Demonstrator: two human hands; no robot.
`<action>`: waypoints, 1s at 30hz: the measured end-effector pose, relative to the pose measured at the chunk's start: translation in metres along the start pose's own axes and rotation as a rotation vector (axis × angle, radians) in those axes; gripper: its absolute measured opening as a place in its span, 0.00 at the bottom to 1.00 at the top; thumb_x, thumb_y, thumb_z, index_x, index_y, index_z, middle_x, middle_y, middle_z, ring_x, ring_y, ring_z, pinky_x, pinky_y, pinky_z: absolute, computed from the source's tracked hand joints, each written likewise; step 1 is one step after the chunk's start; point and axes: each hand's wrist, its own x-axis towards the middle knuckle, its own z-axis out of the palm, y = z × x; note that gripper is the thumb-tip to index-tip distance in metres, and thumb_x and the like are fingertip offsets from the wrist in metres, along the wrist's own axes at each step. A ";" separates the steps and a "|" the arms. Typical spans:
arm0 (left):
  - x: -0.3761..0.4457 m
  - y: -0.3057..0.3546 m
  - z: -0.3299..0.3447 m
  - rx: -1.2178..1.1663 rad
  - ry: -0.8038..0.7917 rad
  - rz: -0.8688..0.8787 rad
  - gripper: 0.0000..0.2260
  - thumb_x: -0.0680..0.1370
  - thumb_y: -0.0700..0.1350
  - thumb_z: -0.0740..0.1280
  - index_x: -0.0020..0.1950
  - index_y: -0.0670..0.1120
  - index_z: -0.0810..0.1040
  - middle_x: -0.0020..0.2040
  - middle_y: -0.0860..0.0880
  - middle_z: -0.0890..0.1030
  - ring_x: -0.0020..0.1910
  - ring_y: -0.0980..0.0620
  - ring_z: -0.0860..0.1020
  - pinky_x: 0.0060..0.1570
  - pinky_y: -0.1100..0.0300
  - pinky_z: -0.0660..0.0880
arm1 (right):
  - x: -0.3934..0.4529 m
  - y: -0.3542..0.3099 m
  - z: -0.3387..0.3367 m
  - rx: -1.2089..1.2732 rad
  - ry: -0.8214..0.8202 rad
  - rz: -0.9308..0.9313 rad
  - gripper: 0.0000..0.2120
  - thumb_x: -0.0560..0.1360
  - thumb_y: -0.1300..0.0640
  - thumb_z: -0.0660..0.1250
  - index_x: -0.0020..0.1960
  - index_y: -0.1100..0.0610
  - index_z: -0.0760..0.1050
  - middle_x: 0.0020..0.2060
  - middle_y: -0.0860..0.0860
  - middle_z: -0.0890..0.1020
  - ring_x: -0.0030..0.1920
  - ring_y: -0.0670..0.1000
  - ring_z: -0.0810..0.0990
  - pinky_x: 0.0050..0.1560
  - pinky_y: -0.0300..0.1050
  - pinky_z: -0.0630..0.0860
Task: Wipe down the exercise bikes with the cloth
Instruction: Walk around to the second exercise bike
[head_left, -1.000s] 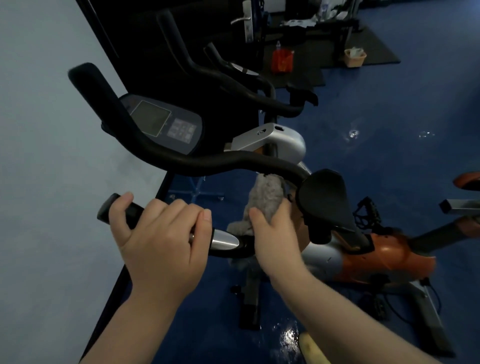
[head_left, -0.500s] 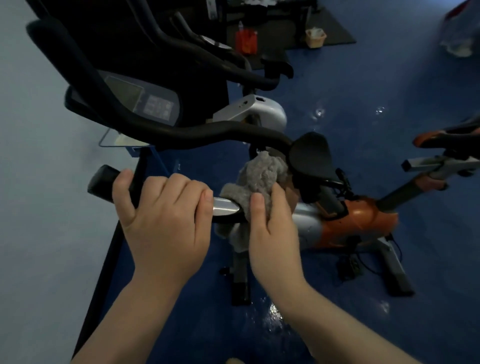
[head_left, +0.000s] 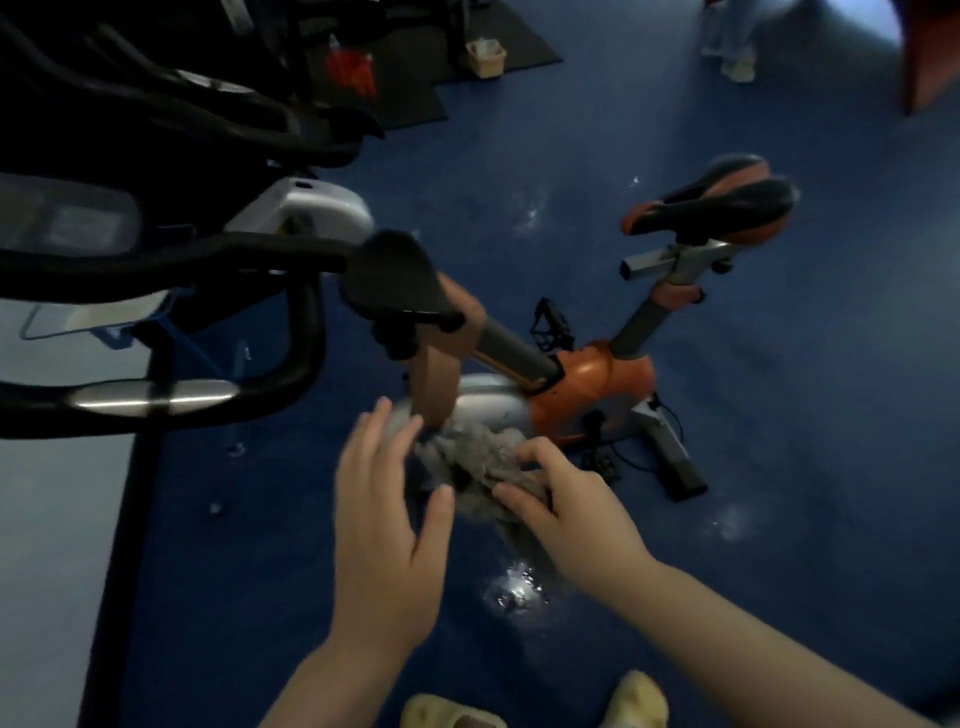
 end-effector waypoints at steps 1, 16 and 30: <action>-0.004 0.005 0.023 -0.003 -0.082 -0.004 0.22 0.79 0.52 0.61 0.72 0.56 0.62 0.76 0.62 0.54 0.75 0.64 0.49 0.70 0.71 0.47 | -0.006 0.021 -0.014 -0.098 -0.010 0.013 0.11 0.76 0.42 0.62 0.57 0.43 0.66 0.45 0.45 0.83 0.44 0.49 0.81 0.43 0.52 0.78; -0.011 0.146 0.321 0.217 -0.946 -0.004 0.13 0.79 0.51 0.59 0.63 0.54 0.73 0.65 0.55 0.73 0.60 0.52 0.72 0.56 0.57 0.71 | -0.106 0.279 -0.204 -0.504 -0.001 0.483 0.07 0.79 0.51 0.57 0.56 0.49 0.69 0.45 0.50 0.81 0.43 0.53 0.79 0.36 0.46 0.72; 0.134 0.207 0.481 0.296 -1.046 0.077 0.13 0.78 0.49 0.59 0.62 0.52 0.74 0.64 0.51 0.75 0.62 0.50 0.72 0.61 0.53 0.71 | -0.016 0.401 -0.325 -0.551 -0.013 0.634 0.11 0.77 0.50 0.58 0.60 0.49 0.67 0.48 0.48 0.79 0.44 0.53 0.78 0.36 0.44 0.67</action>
